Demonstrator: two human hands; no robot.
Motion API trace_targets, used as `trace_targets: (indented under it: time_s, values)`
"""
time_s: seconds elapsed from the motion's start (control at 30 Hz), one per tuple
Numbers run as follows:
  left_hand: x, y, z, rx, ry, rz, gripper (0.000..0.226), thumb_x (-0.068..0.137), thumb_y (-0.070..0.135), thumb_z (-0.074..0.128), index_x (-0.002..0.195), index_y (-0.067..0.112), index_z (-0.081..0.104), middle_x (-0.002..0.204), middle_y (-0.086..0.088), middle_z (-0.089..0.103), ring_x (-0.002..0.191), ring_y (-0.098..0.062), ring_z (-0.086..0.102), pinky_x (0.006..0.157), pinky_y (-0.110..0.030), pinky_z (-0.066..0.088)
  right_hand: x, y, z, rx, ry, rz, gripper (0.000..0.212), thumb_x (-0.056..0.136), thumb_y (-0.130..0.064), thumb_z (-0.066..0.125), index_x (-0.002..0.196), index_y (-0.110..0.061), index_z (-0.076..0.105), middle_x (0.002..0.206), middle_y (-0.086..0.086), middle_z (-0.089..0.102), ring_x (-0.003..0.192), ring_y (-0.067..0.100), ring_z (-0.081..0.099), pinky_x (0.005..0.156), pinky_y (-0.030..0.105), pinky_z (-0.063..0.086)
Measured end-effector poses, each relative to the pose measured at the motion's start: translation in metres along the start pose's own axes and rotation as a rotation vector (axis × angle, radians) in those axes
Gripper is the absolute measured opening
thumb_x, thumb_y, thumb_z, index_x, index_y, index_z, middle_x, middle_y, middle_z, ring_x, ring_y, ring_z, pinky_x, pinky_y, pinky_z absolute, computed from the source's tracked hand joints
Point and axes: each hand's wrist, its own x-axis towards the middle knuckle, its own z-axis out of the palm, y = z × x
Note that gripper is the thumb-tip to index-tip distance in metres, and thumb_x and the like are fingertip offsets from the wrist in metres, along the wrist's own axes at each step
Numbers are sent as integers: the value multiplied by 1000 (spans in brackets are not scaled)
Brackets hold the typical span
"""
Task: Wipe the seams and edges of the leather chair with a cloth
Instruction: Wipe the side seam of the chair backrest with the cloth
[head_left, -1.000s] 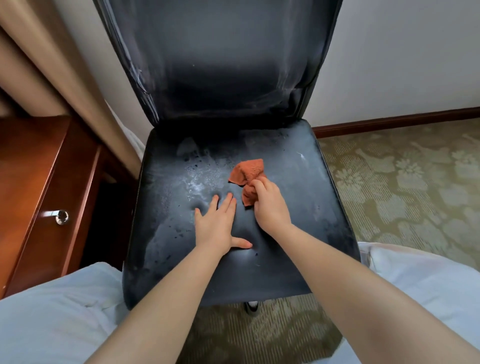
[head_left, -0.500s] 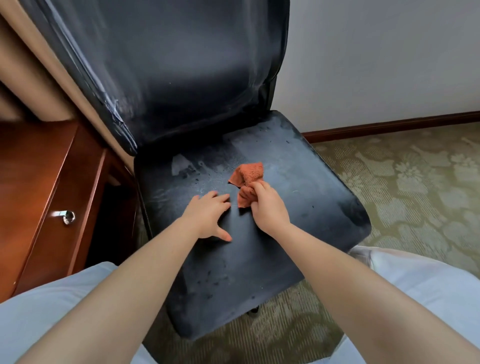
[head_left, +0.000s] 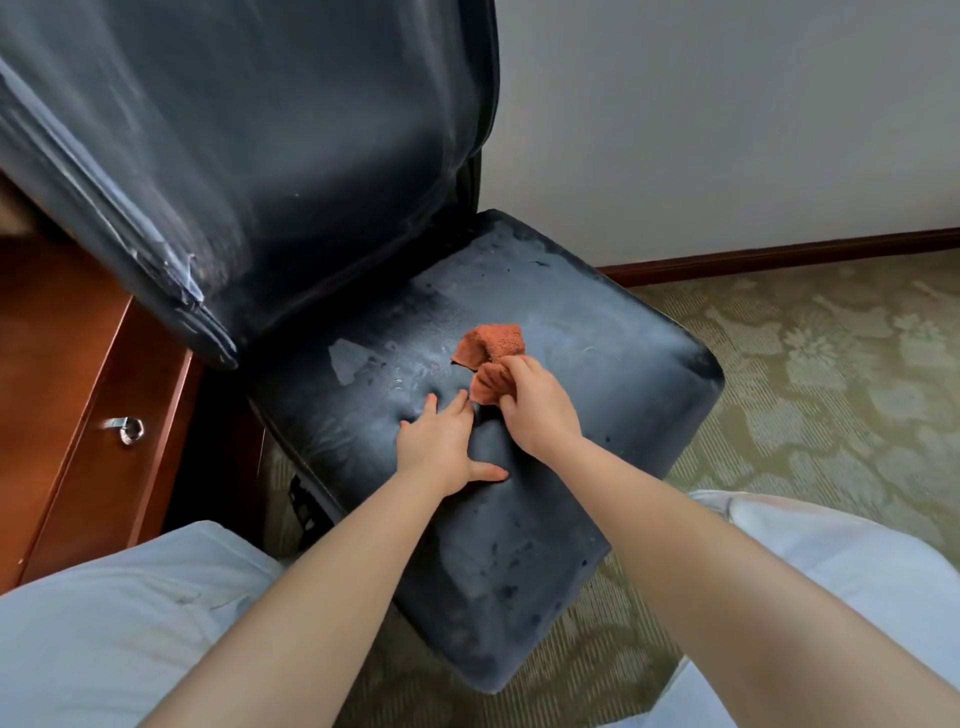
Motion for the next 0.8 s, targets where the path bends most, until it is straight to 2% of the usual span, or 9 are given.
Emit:
trace_targets:
  time_s: [0.03, 0.1, 0.17, 0.23, 0.3, 0.33, 0.4, 0.57, 0.8]
  values:
    - [1, -3, -2, 3, 1, 16, 92, 70, 69, 63, 145, 27, 30, 152, 13, 28, 143, -22, 21, 101, -46, 38, -1, 0, 0, 0, 2, 7, 45, 84, -3, 48, 128, -10, 48, 131, 8, 49, 115, 30, 48, 94, 39, 41]
    - [1, -14, -10, 7, 61, 22, 65, 73, 66, 63, 124, 27, 53, 130, 9, 54, 124, -19, 48, 84, -36, 46, -2, -3, 1, 8, 5, 8, 45, 84, -3, 48, 128, -10, 49, 130, 9, 50, 114, 31, 48, 93, 41, 41]
    - [-3, -25, -19, -19, 142, -17, 50, 77, 59, 64, 109, 21, 60, 113, 5, 61, 111, -19, 55, 75, -32, 45, -4, -7, 2, 15, 4, -3, 43, 84, -4, 48, 126, -10, 49, 129, 9, 50, 114, 32, 48, 92, 42, 42]
    - [-10, -36, -24, -32, 130, -36, 60, 79, 57, 64, 124, 18, 54, 131, 3, 52, 127, -20, 42, 90, -37, 45, -7, -11, 2, 14, -9, -19, 43, 85, -6, 48, 127, -11, 48, 130, 8, 49, 113, 32, 48, 91, 41, 42]
    - [-16, -42, -25, -35, -37, -67, 89, 77, 62, 63, 146, 18, 29, 156, 5, 20, 144, -24, 13, 110, -50, 28, -10, -12, 2, 5, -23, -41, 42, 86, -8, 49, 128, -12, 47, 131, 7, 49, 113, 31, 48, 89, 39, 42]
    - [-18, -42, -22, -42, -109, -83, 99, 76, 64, 62, 150, 18, 16, 159, 7, 5, 146, -25, 1, 112, -57, 20, -11, -12, 2, 2, -27, -49, 42, 86, -8, 49, 128, -12, 47, 130, 6, 49, 113, 30, 48, 88, 38, 42]
    - [-21, -39, -10, -30, -135, -103, 107, 75, 67, 60, 151, 19, 3, 159, 8, -10, 146, -27, -11, 112, -63, 12, -12, -12, 2, 8, -32, -55, 39, 87, -9, 49, 126, -11, 48, 129, 6, 50, 113, 29, 48, 86, 39, 43]
    - [-31, -19, 13, -26, 9, -164, 105, 77, 70, 53, 151, 16, 1, 159, 3, -12, 146, -26, -12, 111, -65, 10, -12, -8, 5, 3, -32, -50, 36, 86, -8, 49, 122, -11, 50, 125, 6, 52, 108, 28, 50, 81, 37, 45]
    - [-28, 3, 13, -79, 31, -230, 107, 71, 73, 59, 149, 17, 13, 159, 3, -1, 146, -27, -1, 108, -62, 21, -12, -6, 9, -29, -28, -58, 38, 84, -5, 48, 122, -9, 51, 123, 7, 53, 108, 29, 49, 83, 39, 45]
